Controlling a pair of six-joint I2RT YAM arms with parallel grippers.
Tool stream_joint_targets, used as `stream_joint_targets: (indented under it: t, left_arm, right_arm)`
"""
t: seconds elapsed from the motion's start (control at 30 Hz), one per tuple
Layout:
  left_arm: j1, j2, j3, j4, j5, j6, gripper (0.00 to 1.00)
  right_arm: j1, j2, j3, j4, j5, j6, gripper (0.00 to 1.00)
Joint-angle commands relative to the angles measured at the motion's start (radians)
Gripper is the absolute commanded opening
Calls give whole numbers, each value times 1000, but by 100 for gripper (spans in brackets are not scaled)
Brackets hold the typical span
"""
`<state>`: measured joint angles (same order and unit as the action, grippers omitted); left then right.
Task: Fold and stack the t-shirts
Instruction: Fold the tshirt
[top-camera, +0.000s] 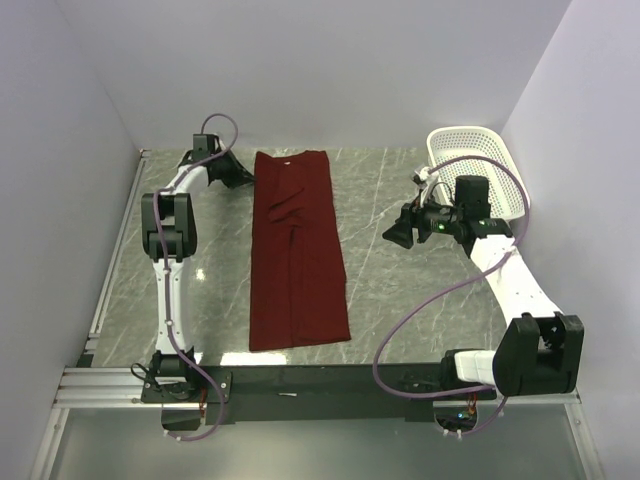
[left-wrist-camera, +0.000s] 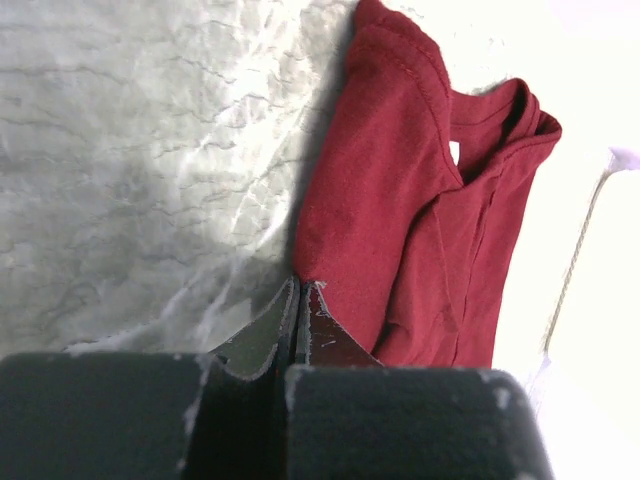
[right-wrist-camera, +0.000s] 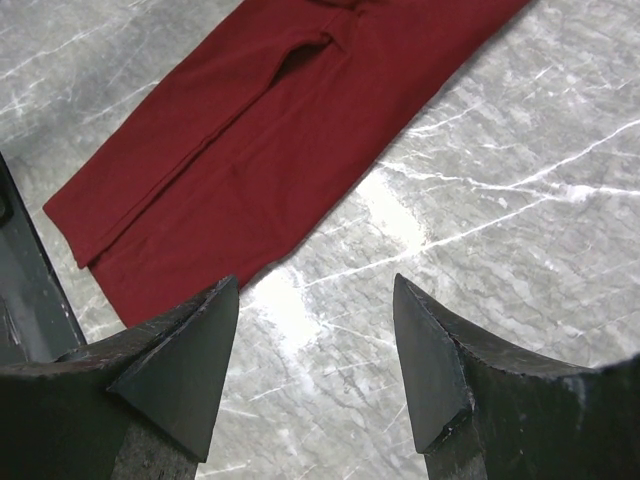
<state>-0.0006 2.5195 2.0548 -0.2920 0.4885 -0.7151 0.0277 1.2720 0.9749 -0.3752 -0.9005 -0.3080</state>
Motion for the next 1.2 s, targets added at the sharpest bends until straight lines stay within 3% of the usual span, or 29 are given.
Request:
stream_joint_targets:
  t: [0.0, 0.13, 0.2, 0.23, 0.33, 0.43, 0.5, 0.6, 0.63, 0.7, 0.73, 0.77, 0.8, 0.87, 0.9, 1.0, 1.07, 1.17]
  left_arm:
    - [24, 7, 45, 53, -25, -23, 1]
    - [34, 6, 56, 54, 7, -17, 4]
    - [34, -16, 39, 57, -2, 12, 20]
    - [33, -63, 24, 77, -13, 28, 38]
    - [37, -227, -160, 181, -60, 95, 65]
    - [40, -406, -278, 223, -109, 196, 75]
    - [40, -499, -336, 238, -131, 290, 76]
    - [40, -727, -520, 334, -133, 383, 79]
    - [37, -877, -680, 405, -134, 396, 80]
    - [30, -1040, -870, 649, -92, 459, 84]
    - [16, -1191, -1039, 710, -79, 485, 96]
    - [7, -1264, -1114, 758, -90, 529, 99]
    - [-5, -1333, -1181, 816, -94, 560, 99]
    - [-67, -1517, -1326, 791, -61, 668, 99]
    - [-114, -1574, -1355, 695, -39, 704, 99]
    - [-203, -1773, -1418, 472, -57, 850, 100]
    - [-275, -1910, -1458, 262, -57, 977, 99]
    - [-312, -2106, -1489, 97, -103, 1051, 99]
  right_arm:
    - [-8, 13, 8, 2, -11, -13, 70]
    - [-6, 23, 15, -17, -11, -34, 70]
    - [-5, 27, 16, -42, -20, -55, 70]
    - [-3, 30, 16, -51, -34, -81, 70]
    - [24, 38, 21, -97, -51, -156, 70]
    - [76, 36, 24, -159, -38, -273, 70]
    - [174, 12, 12, -168, 35, -357, 72]
    - [368, -63, -68, -118, 202, -472, 80]
    - [411, -86, -94, -93, 245, -500, 87]
    - [500, -138, -145, -9, 299, -519, 88]
    - [503, -143, -163, 8, 279, -490, 90]
    - [505, -116, -159, 4, 249, -479, 89]
    - [515, -90, -103, -105, 173, -538, 87]
    - [532, -9, -44, -241, 120, -630, 79]
    - [558, -2, -39, -322, 94, -737, 75]
    - [635, -87, -132, -233, 129, -840, 74]
    - [760, -103, -218, -203, 227, -875, 75]
    - [923, -54, -271, -101, 375, -795, 75]
